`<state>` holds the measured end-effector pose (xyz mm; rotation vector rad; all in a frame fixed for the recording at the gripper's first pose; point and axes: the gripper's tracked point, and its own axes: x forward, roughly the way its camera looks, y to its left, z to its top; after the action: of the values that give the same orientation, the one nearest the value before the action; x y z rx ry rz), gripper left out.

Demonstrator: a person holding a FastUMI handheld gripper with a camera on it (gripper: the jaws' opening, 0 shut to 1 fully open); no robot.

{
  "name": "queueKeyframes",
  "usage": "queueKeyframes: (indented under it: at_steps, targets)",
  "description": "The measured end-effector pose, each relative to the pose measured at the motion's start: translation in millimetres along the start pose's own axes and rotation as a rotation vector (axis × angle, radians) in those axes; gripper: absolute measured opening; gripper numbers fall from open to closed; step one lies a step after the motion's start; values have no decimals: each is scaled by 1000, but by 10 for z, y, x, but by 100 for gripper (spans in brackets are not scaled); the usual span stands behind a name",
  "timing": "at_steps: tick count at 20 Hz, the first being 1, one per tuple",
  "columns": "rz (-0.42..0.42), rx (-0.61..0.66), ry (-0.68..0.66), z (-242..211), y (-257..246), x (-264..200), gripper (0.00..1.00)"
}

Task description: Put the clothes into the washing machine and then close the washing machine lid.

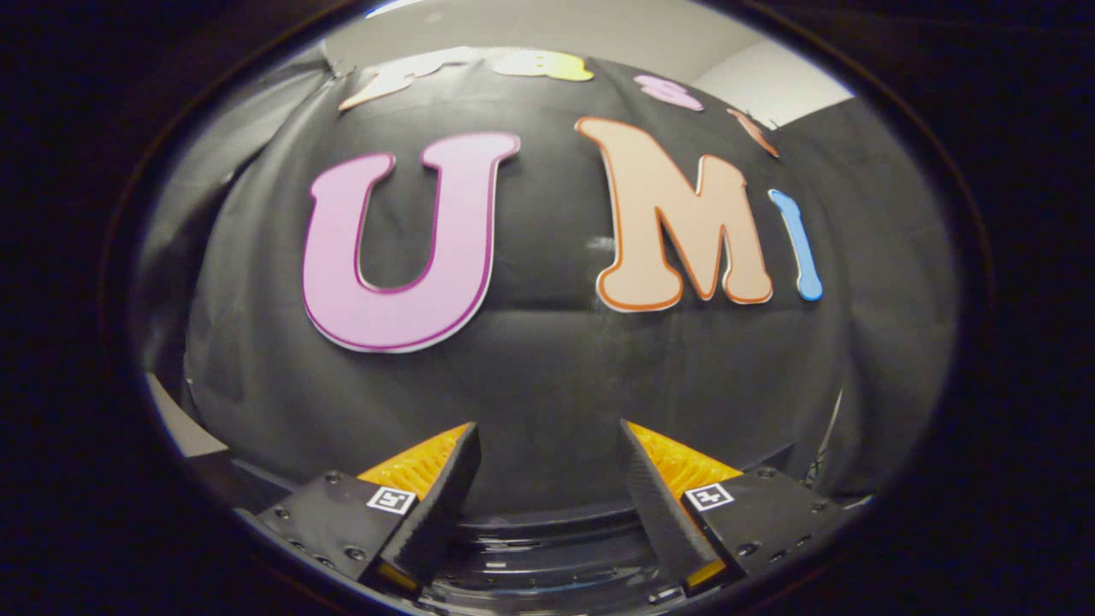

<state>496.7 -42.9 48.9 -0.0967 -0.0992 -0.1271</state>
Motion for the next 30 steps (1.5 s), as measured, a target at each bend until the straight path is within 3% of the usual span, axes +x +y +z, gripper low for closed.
queueKeyframes:
  at_steps: [6, 17, 30]
  targets:
    - [4, -15, 66, -16, -35, -50, 98]
    - [-3, -2, -21, 65, -46, -60, 98]
    - [-11, -6, -25, 66, -50, -104, 98]
